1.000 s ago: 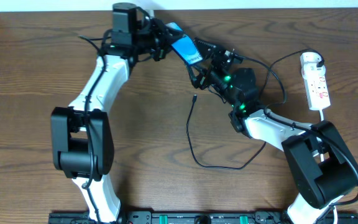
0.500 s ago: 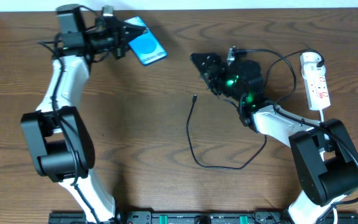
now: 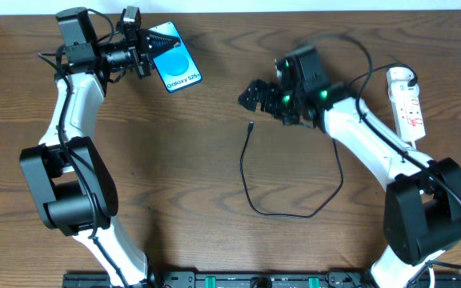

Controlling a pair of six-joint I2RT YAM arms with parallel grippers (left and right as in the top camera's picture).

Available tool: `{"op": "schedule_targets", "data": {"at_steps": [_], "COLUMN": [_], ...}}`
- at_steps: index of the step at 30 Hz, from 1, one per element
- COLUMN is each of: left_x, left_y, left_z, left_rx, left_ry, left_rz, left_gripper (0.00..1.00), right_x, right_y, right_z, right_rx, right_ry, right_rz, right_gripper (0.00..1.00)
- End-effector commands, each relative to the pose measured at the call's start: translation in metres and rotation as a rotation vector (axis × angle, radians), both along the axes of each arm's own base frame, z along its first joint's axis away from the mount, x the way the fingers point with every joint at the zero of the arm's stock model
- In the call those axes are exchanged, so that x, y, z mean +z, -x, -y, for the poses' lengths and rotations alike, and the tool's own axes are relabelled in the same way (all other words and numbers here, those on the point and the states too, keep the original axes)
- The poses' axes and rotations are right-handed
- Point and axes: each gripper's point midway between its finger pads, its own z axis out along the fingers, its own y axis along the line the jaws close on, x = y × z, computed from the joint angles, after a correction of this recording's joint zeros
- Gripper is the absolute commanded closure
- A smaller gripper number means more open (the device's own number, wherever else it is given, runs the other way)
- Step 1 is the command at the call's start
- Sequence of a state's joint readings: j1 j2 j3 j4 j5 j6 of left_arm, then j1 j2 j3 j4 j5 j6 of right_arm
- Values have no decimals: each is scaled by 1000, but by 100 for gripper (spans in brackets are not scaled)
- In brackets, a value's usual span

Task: Plug charger to phone and switch on socket

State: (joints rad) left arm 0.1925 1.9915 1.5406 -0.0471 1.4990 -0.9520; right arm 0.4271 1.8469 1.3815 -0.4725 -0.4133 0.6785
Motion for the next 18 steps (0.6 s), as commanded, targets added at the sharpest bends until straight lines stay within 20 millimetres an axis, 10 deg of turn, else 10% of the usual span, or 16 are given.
{"op": "schedule_targets", "data": {"at_steps": [1,13,18], "left_x": [18,18,18], "left_y": [7,7,7], "left_z": [3,3,3], "left_rx": [-45,-45,-45], "left_ry": [11,11,11], "left_rz": [69,68,68], "left_gripper": [92,93,92], "right_x": [25,47,15], "right_y": [-13,-16,-6], "right_z": [11,15,16], "right_rx": [41,21,-108], "right_ry": [167,247,251], "right_rz": [121,150,23], "right_gripper": [1,1,33]}}
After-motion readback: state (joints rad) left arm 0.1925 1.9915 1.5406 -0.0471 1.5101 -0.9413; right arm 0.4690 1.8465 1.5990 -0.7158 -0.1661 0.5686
